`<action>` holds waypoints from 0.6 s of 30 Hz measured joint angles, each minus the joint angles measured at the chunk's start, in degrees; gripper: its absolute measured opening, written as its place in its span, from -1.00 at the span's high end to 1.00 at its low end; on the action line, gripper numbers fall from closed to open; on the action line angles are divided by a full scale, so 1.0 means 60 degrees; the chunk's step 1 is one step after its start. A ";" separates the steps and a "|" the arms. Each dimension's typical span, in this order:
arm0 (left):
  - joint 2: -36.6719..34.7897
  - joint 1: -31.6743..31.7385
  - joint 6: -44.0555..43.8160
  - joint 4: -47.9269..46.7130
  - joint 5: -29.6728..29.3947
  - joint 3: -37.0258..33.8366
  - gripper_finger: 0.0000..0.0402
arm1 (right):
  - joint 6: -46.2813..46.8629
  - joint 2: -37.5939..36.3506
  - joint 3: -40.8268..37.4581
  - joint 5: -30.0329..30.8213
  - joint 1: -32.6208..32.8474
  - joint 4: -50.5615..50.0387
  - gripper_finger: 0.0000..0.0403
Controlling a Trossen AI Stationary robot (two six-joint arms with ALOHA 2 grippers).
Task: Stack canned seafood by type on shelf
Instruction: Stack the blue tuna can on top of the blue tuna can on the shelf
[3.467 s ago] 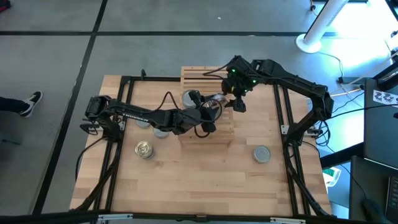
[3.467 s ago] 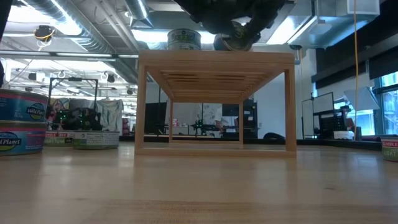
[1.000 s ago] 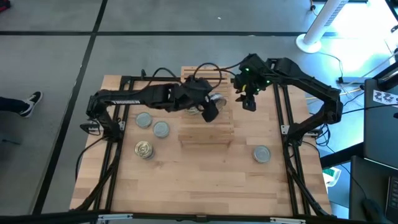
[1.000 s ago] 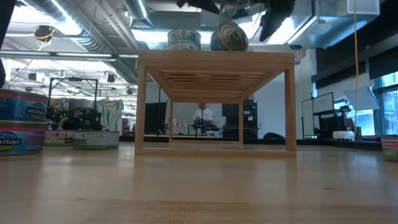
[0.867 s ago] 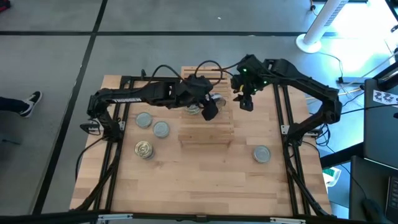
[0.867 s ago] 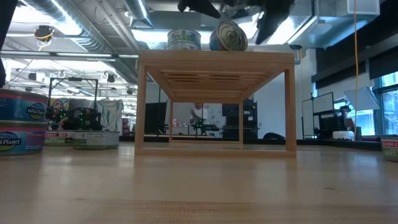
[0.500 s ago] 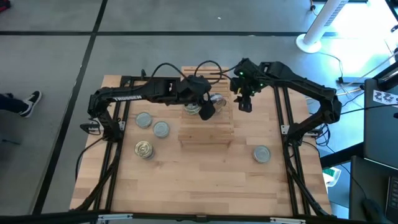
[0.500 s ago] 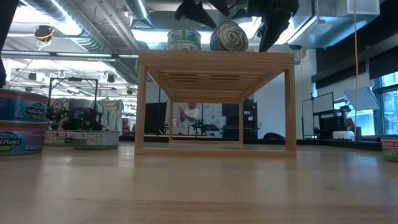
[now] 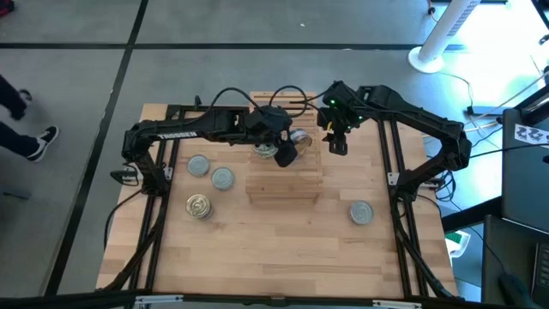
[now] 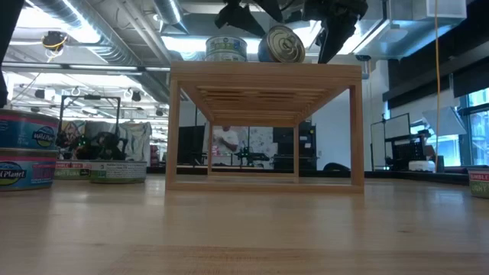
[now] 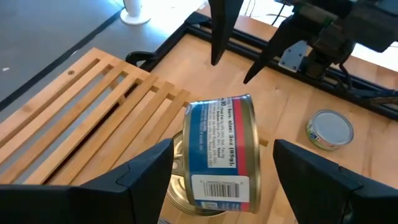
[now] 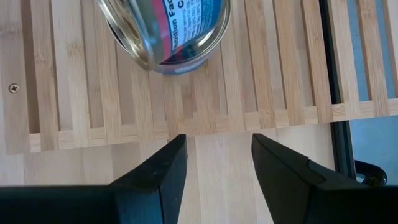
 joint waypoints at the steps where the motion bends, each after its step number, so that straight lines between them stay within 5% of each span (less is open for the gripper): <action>1: 0.0010 0.0002 -0.0005 -0.0007 0.0000 0.0000 -0.35 | 0.0000 0.0000 0.0000 0.0002 0.0000 0.0000 0.10; 18: 0.0397 0.0000 -0.0120 -0.0174 0.0015 0.0000 -0.30 | -0.0004 0.0000 0.0000 -0.0012 0.0000 -0.0008 0.10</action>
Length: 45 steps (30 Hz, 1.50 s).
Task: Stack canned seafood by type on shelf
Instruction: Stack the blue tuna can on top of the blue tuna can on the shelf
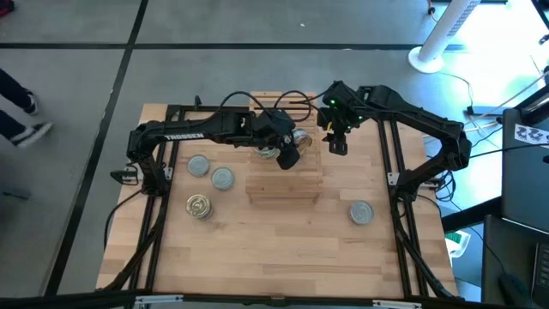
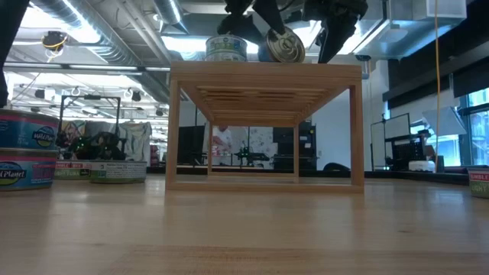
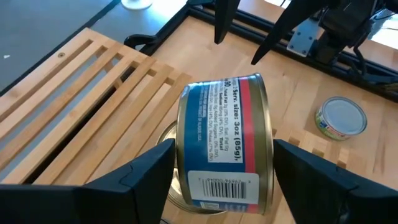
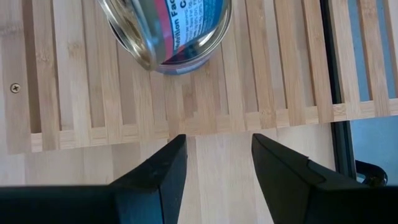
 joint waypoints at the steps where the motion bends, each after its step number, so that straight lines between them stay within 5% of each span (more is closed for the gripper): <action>1: 0.0000 0.0004 0.0000 -0.0003 0.0000 0.0000 -0.26 | 0.0000 0.0000 0.0000 0.0004 0.0000 -0.0002 0.10; 7: -0.0007 0.0029 0.0000 -0.0053 -0.0007 0.0000 0.07 | 0.0000 0.0000 0.0000 0.0002 0.0000 -0.0003 0.10; 17: -0.0107 0.0109 -0.0123 -0.0168 0.0134 0.0074 0.08 | -0.0060 -0.0014 0.0000 0.0004 0.0000 -0.0035 0.10; 30: -0.0153 0.0939 -0.1474 -0.0101 0.3301 0.0539 0.05 | -0.0163 -0.0171 0.0000 -0.0066 0.0000 0.0000 0.10; 45: -0.0080 0.2499 -0.1042 -0.0122 0.5971 0.0482 0.04 | -0.0157 -0.0171 0.0000 -0.0282 0.0000 0.0362 0.10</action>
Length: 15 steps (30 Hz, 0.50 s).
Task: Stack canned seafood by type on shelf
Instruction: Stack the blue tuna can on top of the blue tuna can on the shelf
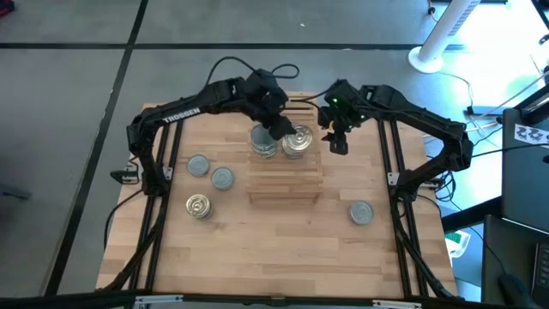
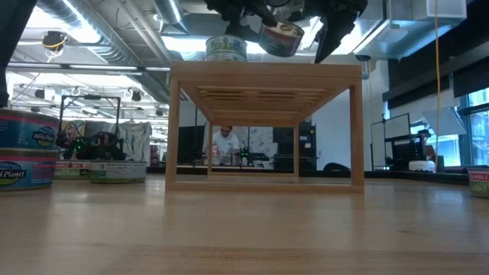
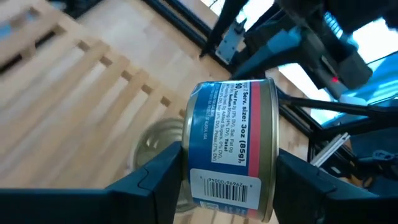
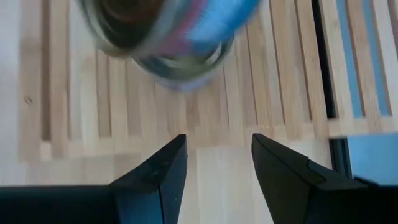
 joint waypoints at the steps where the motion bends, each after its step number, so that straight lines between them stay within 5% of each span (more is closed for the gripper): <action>1: 0.0000 0.0059 0.0135 0.0005 0.0077 0.0001 0.04 | 0.0004 0.0000 0.0000 -0.0126 0.0000 0.0162 0.10; 15: 0.0237 0.0288 0.0687 -0.0207 0.1269 -0.0001 0.04 | 0.0009 0.0000 0.0000 -0.0026 0.0004 0.0730 0.10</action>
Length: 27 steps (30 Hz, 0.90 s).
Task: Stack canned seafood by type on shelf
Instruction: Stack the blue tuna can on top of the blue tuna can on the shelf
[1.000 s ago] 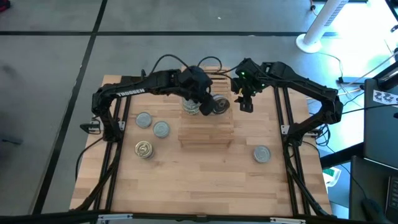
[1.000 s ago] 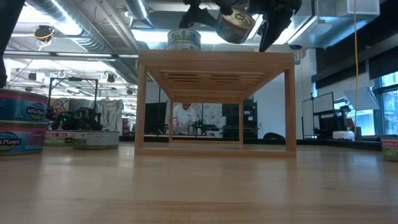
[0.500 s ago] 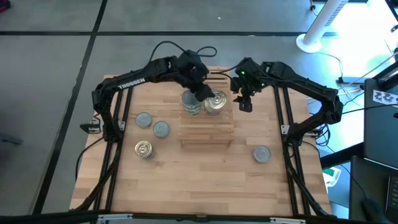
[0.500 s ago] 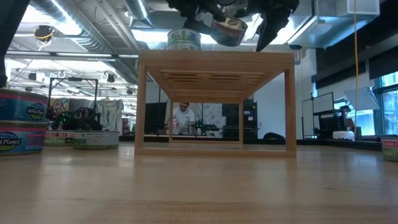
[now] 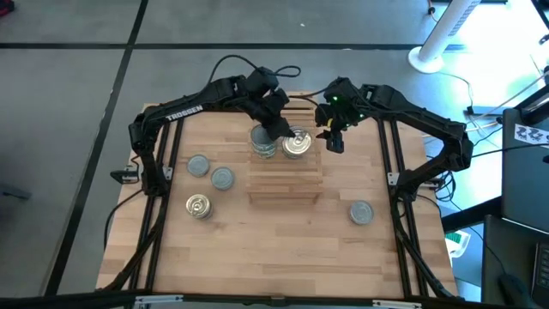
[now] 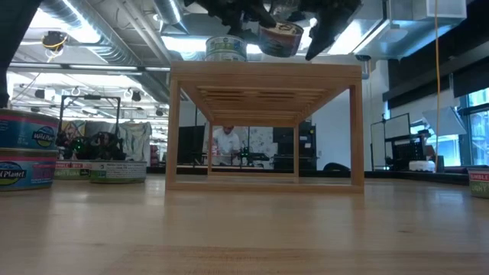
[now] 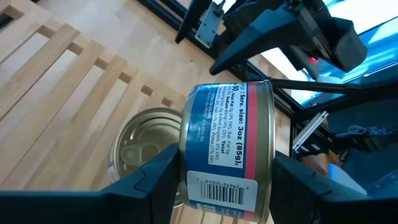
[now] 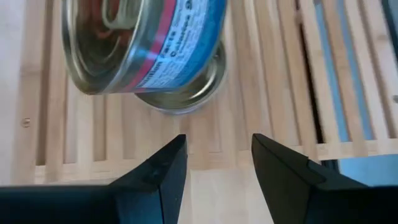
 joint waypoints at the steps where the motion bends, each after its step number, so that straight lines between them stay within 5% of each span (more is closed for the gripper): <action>1: 0.0000 0.0000 -0.0001 -0.0013 -0.0006 0.0000 0.04 | 0.0000 0.0000 0.0000 0.0079 0.0000 0.0040 0.10; 27: 0.0452 -0.0197 0.0275 0.0071 -0.0005 0.0000 0.04 | 0.0064 -0.0015 0.0000 0.0152 0.0084 0.1334 0.10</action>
